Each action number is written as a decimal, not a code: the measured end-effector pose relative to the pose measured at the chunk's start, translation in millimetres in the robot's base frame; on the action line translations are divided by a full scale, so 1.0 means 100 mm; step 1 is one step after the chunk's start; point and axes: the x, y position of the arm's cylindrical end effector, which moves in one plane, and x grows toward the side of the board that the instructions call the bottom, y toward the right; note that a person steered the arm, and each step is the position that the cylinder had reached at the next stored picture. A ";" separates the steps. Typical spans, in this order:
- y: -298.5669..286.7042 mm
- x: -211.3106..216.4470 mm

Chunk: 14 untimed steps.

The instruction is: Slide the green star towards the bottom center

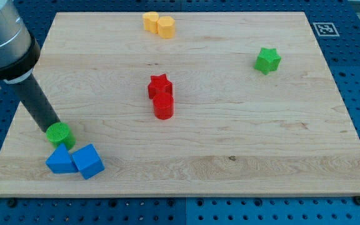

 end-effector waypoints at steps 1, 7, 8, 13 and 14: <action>-0.03 -0.12; 2.75 -2.17; 3.56 -2.18; 4.03 -0.09; 4.25 -0.36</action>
